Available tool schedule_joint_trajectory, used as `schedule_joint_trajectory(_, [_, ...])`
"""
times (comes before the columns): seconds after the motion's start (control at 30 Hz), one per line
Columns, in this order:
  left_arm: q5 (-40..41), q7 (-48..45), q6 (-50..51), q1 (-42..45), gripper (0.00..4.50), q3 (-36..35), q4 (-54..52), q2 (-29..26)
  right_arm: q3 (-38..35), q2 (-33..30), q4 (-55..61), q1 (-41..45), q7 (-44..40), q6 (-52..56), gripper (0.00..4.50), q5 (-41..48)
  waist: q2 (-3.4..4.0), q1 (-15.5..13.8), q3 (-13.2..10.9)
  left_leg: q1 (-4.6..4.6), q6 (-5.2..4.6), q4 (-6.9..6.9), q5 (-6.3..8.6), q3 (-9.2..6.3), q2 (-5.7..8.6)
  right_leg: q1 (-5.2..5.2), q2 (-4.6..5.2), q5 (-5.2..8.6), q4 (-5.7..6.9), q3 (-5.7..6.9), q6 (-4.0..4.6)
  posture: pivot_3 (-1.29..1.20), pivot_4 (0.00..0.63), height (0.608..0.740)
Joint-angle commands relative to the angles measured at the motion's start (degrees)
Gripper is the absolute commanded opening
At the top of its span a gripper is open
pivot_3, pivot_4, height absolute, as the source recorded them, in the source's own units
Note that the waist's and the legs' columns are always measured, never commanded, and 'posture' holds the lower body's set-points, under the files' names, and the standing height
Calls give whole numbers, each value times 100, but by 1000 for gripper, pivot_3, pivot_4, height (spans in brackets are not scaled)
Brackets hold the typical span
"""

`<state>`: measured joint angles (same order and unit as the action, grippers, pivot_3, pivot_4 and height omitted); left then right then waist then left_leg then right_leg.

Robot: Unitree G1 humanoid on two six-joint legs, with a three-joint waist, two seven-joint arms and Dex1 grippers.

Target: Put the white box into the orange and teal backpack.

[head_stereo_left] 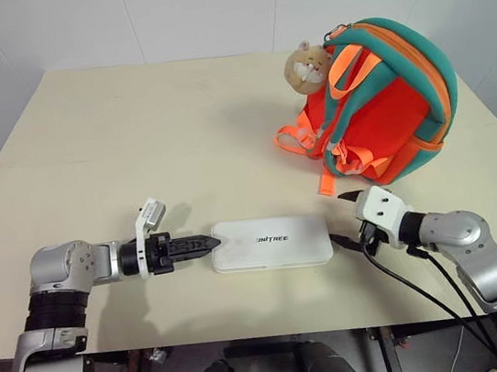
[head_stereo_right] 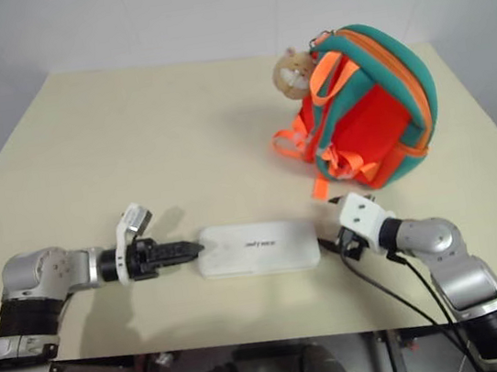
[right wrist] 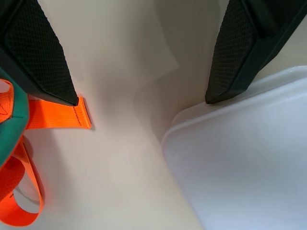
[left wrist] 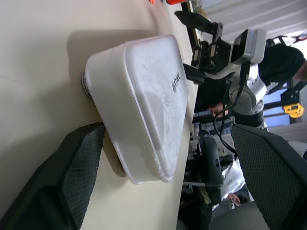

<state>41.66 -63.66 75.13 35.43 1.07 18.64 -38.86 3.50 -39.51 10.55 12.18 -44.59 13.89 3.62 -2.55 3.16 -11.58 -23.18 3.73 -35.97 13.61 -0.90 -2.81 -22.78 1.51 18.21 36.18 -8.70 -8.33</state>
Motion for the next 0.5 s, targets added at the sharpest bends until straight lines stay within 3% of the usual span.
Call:
schedule_joint_trajectory(0.03, [-68,-141,-143,111,4431,283,-73,207,13,135,159,76,-13,-94,4500,121,0,-2,0,0,0,0,0,0,0,0,0,0,0,0,0,0,150,740])
schedule_joint_trajectory(0.5, [-70,572,-10,-3,4431,-258,-274,753,-47,182,165,28,-17,-87,4500,102,0,4,0,3,-2,-1,-2,-4,2,6,0,-3,-1,-1,-5,0,150,740])
